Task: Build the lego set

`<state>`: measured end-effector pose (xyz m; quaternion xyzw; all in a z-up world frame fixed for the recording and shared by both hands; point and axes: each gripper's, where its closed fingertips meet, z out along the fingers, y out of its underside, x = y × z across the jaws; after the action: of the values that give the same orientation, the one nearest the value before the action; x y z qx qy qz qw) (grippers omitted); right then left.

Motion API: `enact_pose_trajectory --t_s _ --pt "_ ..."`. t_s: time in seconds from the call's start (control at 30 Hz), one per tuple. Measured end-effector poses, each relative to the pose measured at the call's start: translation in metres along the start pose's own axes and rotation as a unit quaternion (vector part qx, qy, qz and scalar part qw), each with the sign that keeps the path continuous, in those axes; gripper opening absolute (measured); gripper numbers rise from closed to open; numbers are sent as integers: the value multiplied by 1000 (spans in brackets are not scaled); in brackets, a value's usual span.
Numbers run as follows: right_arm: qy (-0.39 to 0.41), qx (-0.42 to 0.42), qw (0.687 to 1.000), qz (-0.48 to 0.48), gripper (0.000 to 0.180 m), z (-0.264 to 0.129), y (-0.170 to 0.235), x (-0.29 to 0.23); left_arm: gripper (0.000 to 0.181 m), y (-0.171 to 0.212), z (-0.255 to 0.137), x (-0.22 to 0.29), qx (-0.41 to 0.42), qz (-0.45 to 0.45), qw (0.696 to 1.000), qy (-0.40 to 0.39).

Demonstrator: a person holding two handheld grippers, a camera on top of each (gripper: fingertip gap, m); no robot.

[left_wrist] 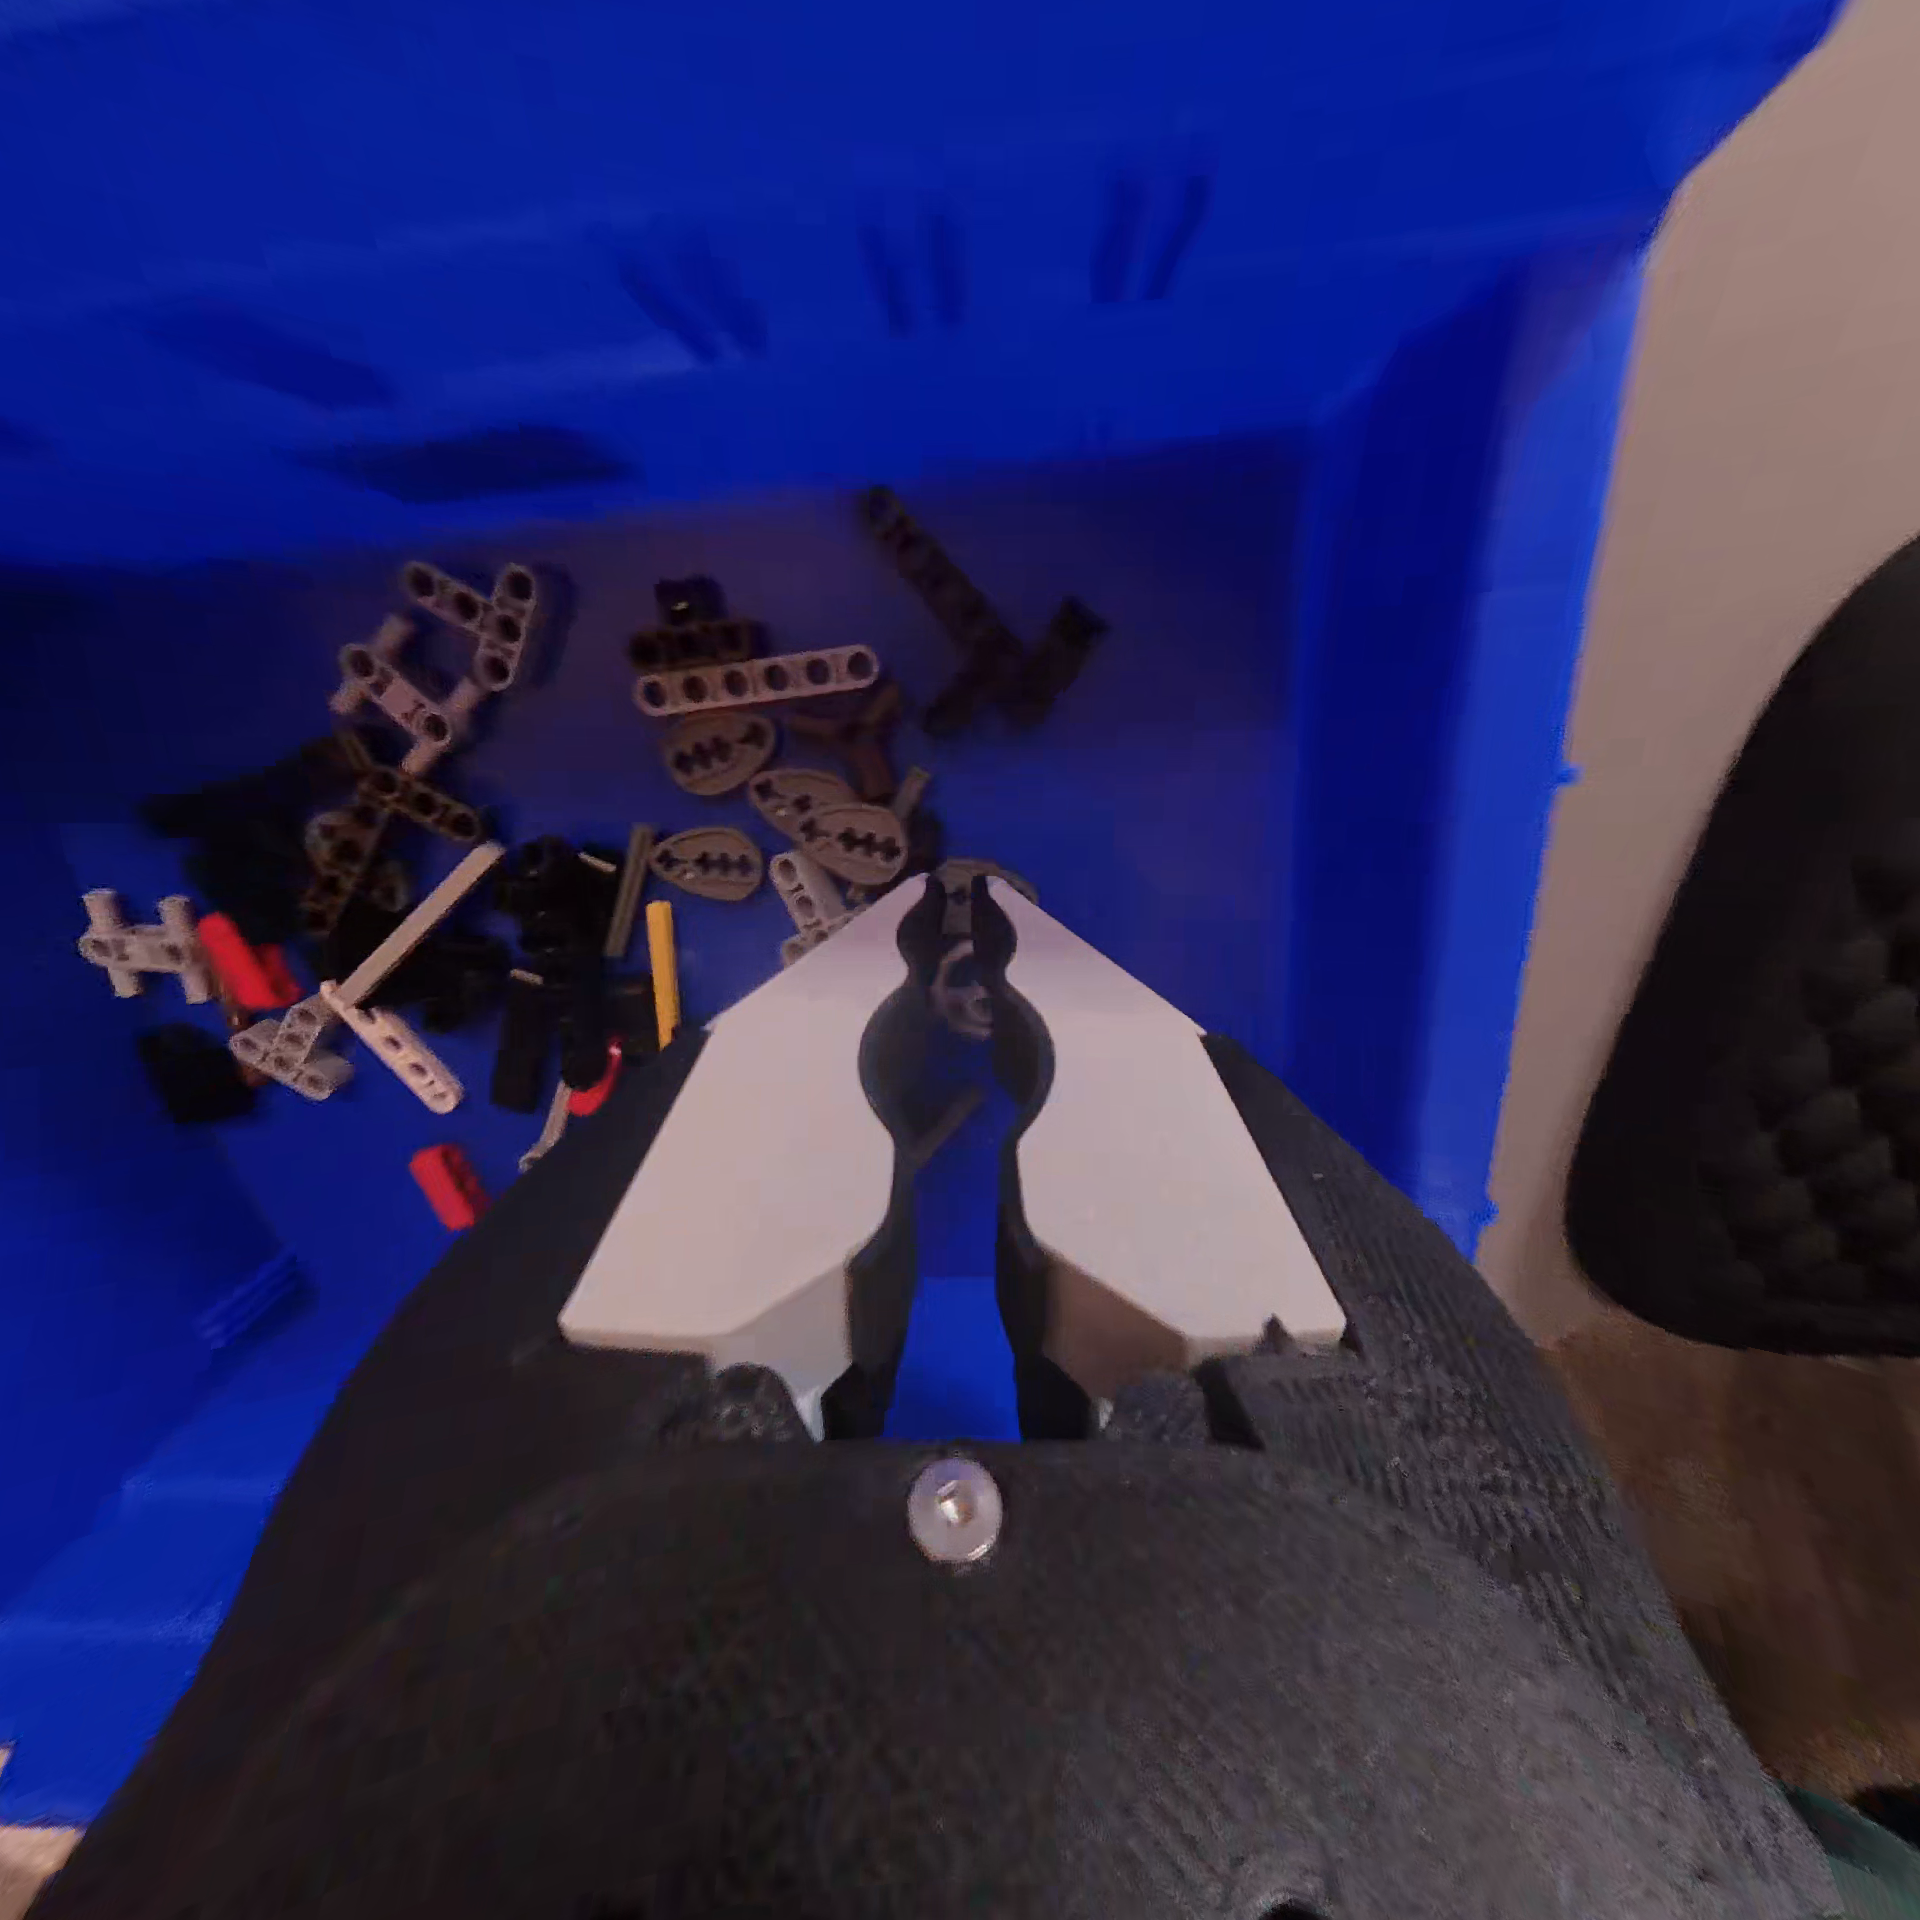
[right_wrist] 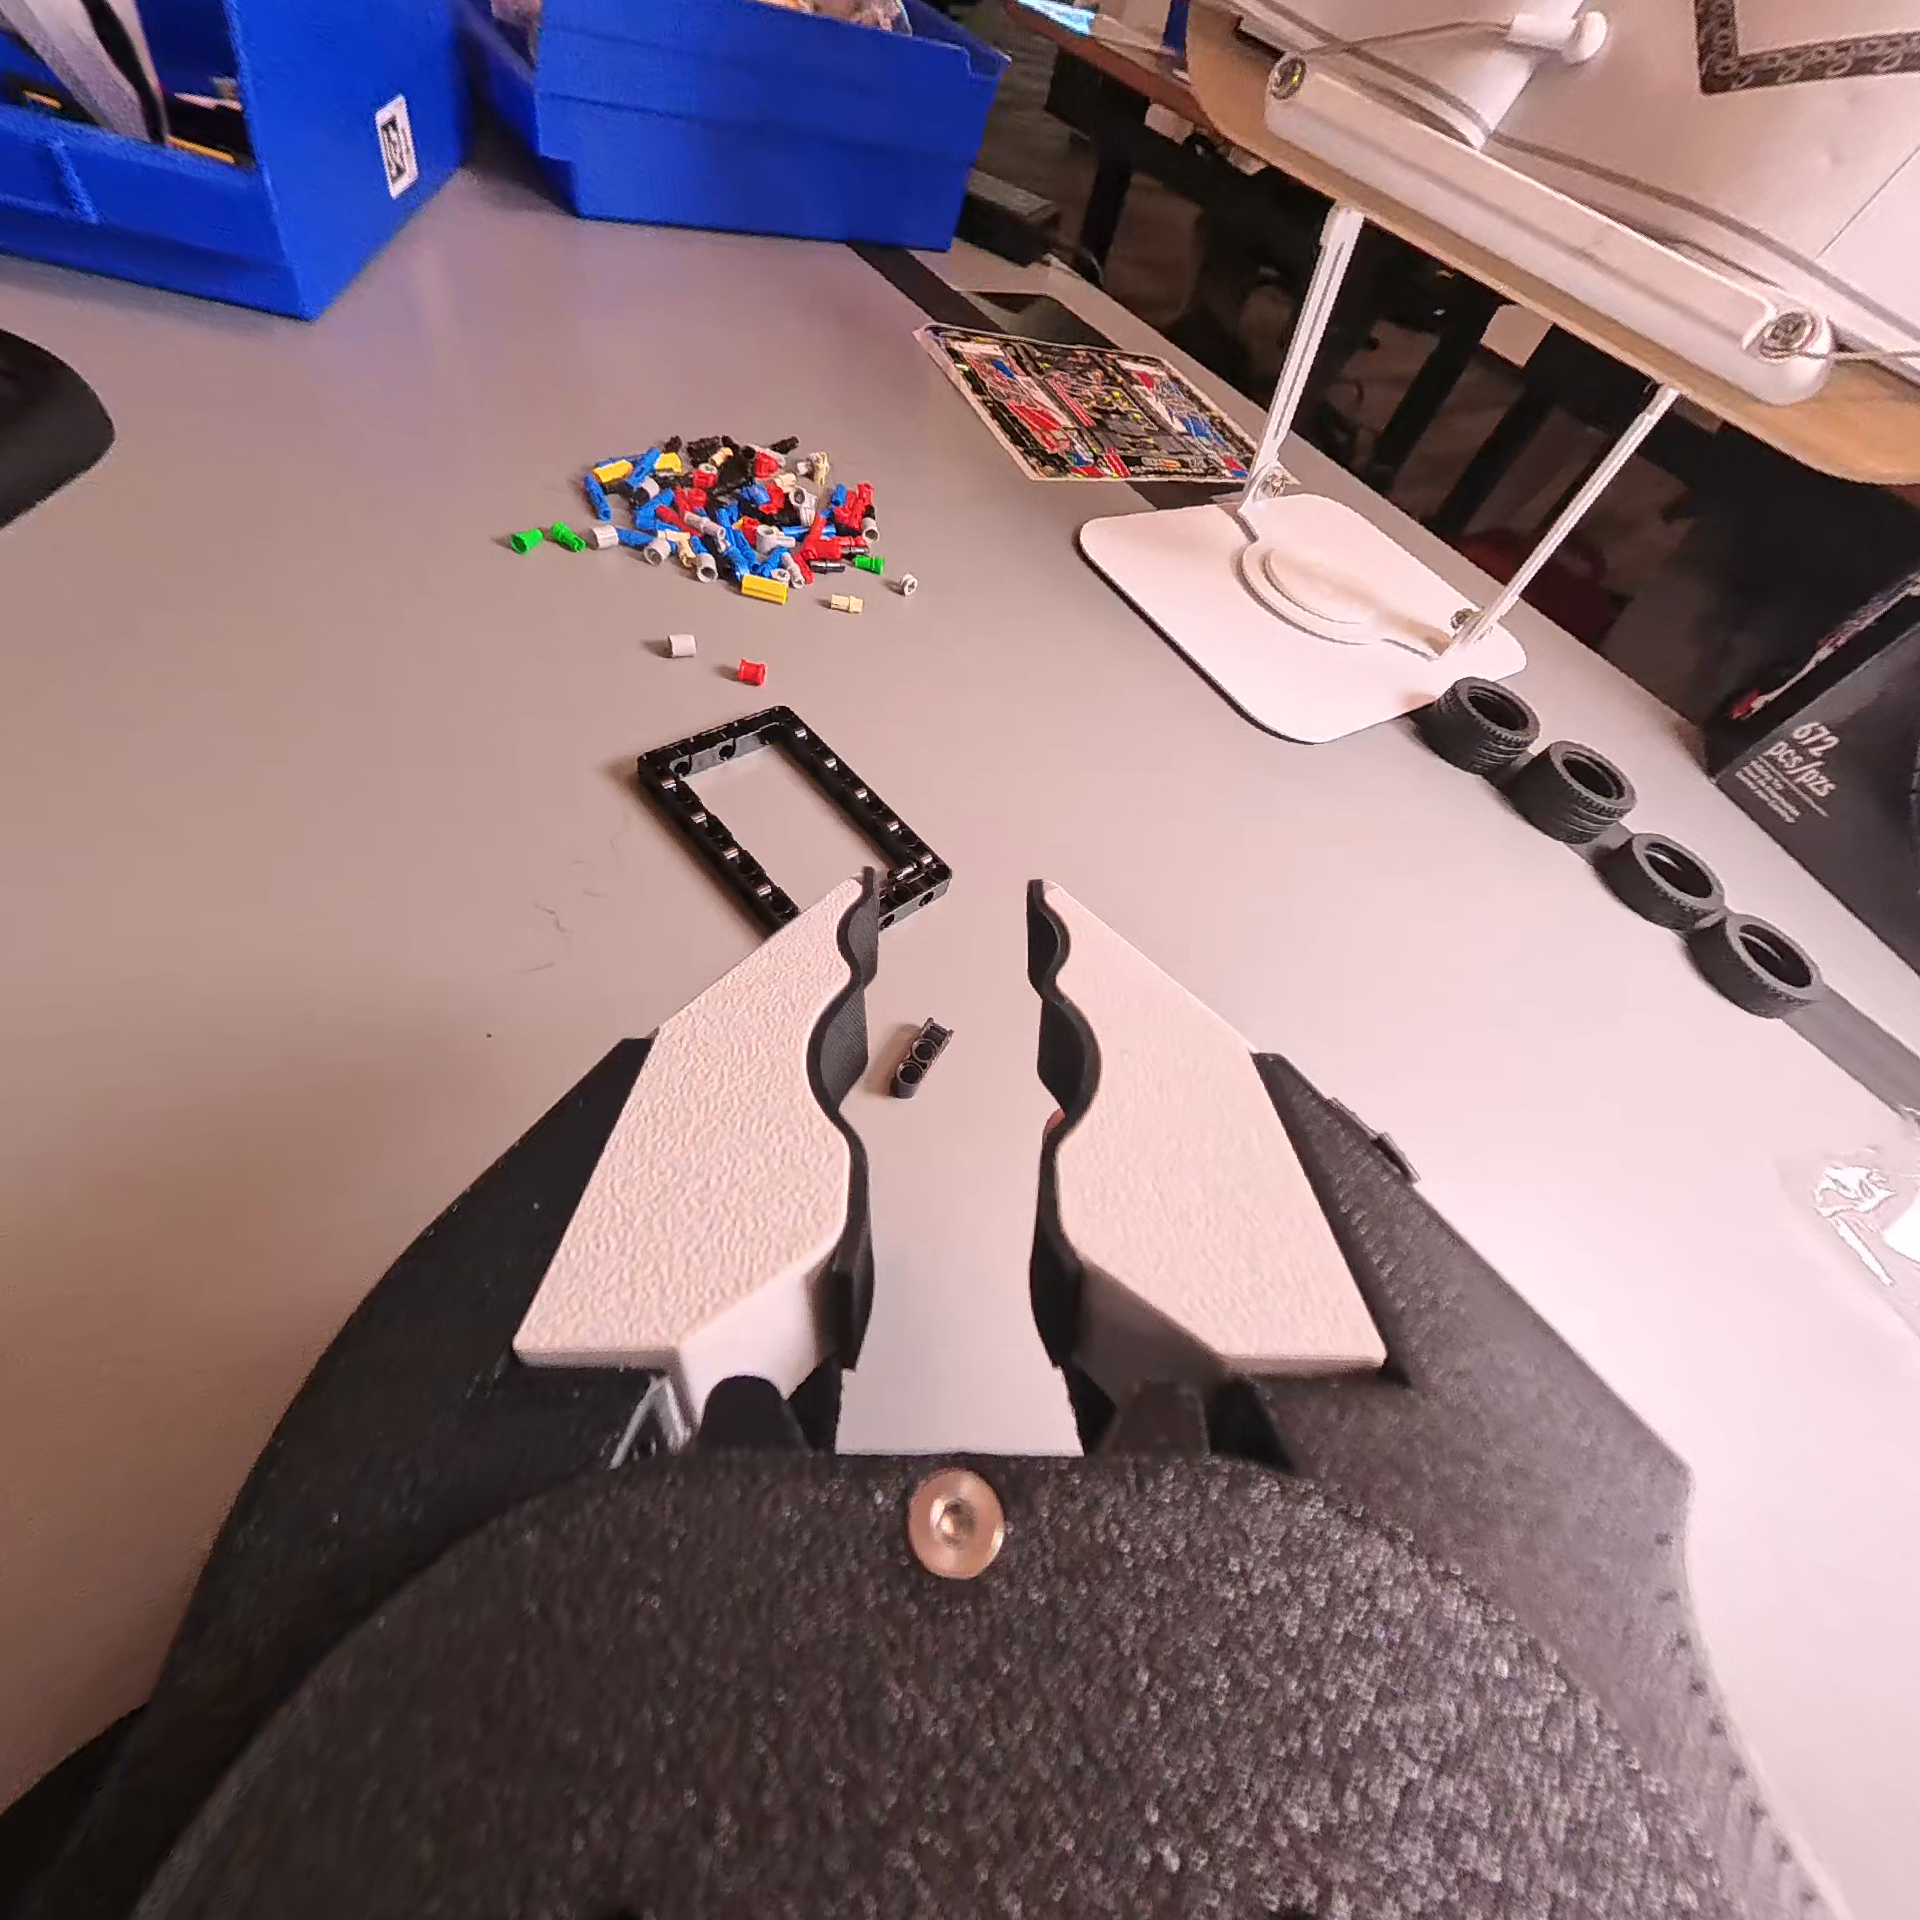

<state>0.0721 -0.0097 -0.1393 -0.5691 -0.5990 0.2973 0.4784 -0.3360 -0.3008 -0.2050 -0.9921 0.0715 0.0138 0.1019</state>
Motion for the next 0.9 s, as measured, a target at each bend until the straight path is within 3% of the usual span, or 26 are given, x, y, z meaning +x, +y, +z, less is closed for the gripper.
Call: enact_pose_trajectory --t_s 0.03,0.23,0.9 --pt "-2 2 1000 4 26 0 0 0 6 3 2 -3 -13 2 1000 -7" --pt "-7 6 1000 14 26 1 0 -2 20 7 9 -17 -23 5 999 -30" --pt "-11 10 1000 15 22 -2 5 -2 8 5 7 -15 -2 -28 1000 -6"
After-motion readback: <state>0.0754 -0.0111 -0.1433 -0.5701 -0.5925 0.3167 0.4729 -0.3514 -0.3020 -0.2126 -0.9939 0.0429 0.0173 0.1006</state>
